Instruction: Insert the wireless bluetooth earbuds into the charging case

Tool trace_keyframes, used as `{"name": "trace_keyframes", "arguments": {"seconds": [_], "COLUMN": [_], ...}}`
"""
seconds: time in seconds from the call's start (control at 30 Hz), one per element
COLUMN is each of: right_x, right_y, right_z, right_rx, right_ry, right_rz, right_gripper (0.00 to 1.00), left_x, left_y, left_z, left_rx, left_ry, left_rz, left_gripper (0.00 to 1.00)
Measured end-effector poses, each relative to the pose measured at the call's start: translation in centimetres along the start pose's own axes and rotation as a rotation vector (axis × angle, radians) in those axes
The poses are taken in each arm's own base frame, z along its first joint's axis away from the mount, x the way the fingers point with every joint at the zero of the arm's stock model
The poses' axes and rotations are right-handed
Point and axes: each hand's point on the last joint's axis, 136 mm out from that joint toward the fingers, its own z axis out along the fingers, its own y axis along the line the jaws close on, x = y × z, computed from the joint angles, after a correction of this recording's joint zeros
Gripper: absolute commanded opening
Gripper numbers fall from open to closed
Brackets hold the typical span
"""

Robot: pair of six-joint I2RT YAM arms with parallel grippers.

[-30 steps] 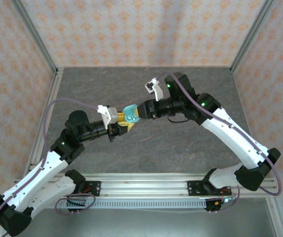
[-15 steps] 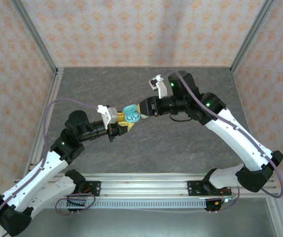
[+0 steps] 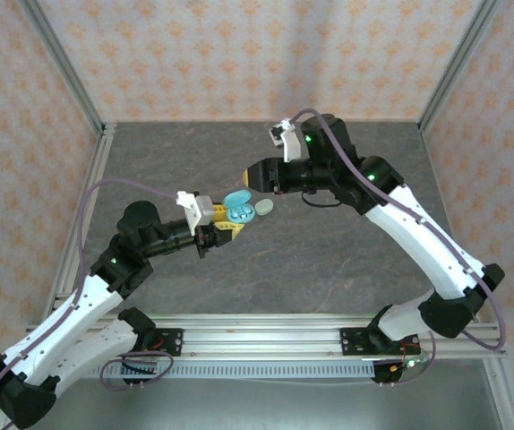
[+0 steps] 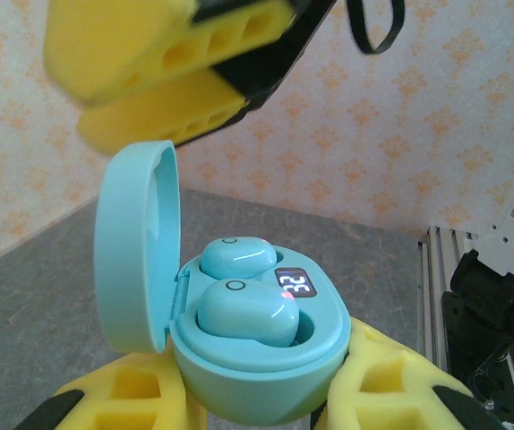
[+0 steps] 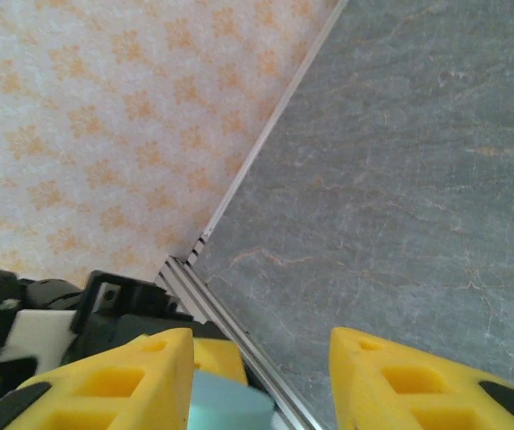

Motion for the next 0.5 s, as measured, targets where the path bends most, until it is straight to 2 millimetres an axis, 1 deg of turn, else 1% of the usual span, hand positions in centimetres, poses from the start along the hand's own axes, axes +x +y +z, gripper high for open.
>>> {"name": "trace_keyframes", "arguments": {"seconds": [0.1, 0.17, 0.27, 0.33, 0.5], "right_x": [0.3, 0.5, 1.1, 1.6, 3.5], "right_y": [-0.4, -0.3, -0.3, -0.5, -0.6], "right_z": [0.8, 0.9, 0.8, 0.6, -0.2], "right_rx": [0.001, -0.008, -0.023, -0.028, -0.048], "right_ry": [0.024, 0.033, 0.047, 0.051, 0.071], "right_rz": [0.01, 0.012, 0.022, 0.031, 0.062], "right_gripper": [0.44, 0.47, 0.51, 0.53, 0.57], "left_x": [0.0, -0.1, -0.4, -0.2, -0.1], "left_y": [0.0, -0.1, -0.1, -0.1, -0.1], "left_z": [0.0, -0.2, -0.2, -0.2, -0.2], "left_rx": [0.0, 0.0, 0.0, 0.0, 0.0], "left_ry": [0.0, -0.004, -0.008, 0.0, 0.006], "left_rz": [0.0, 0.002, 0.005, 0.0, -0.004], "left_gripper": [0.09, 0.09, 0.09, 0.09, 0.09]}}
